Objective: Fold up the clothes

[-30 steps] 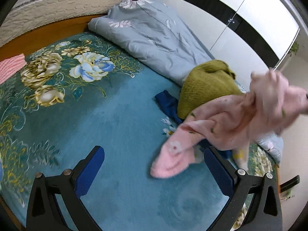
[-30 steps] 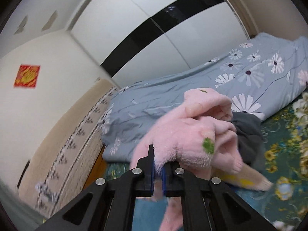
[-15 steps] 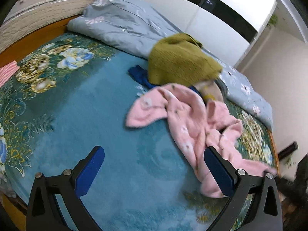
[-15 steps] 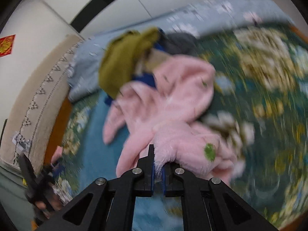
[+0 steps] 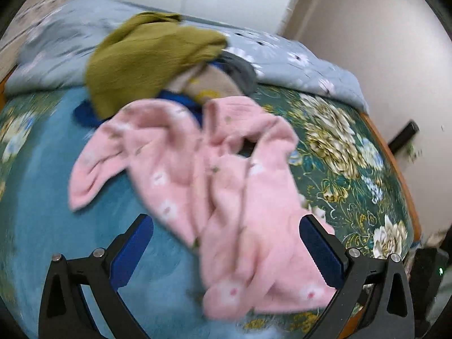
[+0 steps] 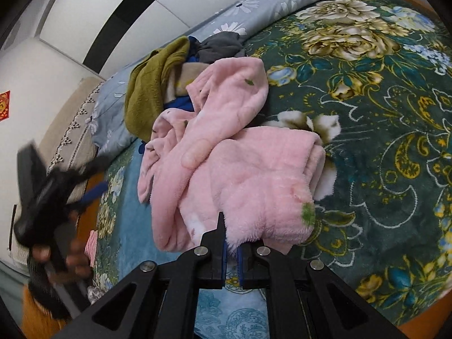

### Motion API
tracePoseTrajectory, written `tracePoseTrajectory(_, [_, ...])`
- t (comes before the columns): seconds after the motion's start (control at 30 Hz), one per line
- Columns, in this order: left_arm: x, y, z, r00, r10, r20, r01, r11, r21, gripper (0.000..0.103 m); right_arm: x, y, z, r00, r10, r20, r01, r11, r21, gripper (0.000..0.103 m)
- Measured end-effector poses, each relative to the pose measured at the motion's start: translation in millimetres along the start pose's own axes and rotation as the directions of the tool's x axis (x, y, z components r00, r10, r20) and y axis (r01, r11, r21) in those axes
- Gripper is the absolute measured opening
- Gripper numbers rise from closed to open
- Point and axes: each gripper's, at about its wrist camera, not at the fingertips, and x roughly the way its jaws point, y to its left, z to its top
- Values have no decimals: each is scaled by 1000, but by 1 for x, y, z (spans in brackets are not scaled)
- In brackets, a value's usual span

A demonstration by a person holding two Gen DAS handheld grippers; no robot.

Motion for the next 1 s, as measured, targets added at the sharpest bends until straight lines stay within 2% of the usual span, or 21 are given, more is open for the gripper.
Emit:
tracePoseTrajectory(0.13, [38,-6,27,996,-71,-47,69,997,-46,103,3,-3,0,1000,6,-11,-6,1000,-11,6])
tracePoseTrajectory(0.23, [72,-16,44,994,-73,-79,70,996,-50,103,4,-5,2,1000,17,-19,-17,1000,-6,6])
tracePoseTrajectory(0.3, [94,-25,50,992,-64,-108,64,998,-6,102,5,-6,2,999,21,-24,-21,1000,3,6])
tracePoseTrajectory(0.43, [133,-38,58,985,-57,-161,66,997,50,89,6,-5,5,999,24,-30,-24,1000,11,6])
tracePoseTrajectory(0.5, [149,-39,61,980,-60,-189,71,996,51,86,8,-5,6,999,22,-35,-22,1000,13,6])
tracePoseTrajectory(0.6, [172,-36,65,970,-60,-236,70,997,35,67,10,-5,7,999,19,-41,-18,1000,19,6])
tracePoseTrajectory(0.63, [176,-35,66,964,-74,-253,84,996,29,55,10,-5,7,999,17,-43,-16,1000,21,6])
tracePoseTrajectory(0.67, [181,-34,66,959,-88,-269,99,995,24,37,10,-6,8,999,16,-45,-15,1000,22,6])
tracePoseTrajectory(0.7, [180,-37,66,957,-100,-271,113,993,34,28,10,-6,8,999,14,-47,-13,1000,23,6])
tracePoseTrajectory(0.73, [180,-39,65,956,-111,-273,127,991,43,12,11,-6,8,999,11,-50,-9,1000,26,6])
tracePoseTrajectory(0.77, [179,-41,65,954,-122,-273,141,989,52,6,12,-7,8,999,8,-52,-7,1000,28,6])
tracePoseTrajectory(0.9, [159,-45,67,961,-160,-226,183,979,86,4,13,-9,7,998,2,-56,0,999,33,6])
tracePoseTrajectory(1.0, [141,-37,77,971,-164,-174,177,982,66,3,13,-7,7,999,1,-52,1,1000,27,6])
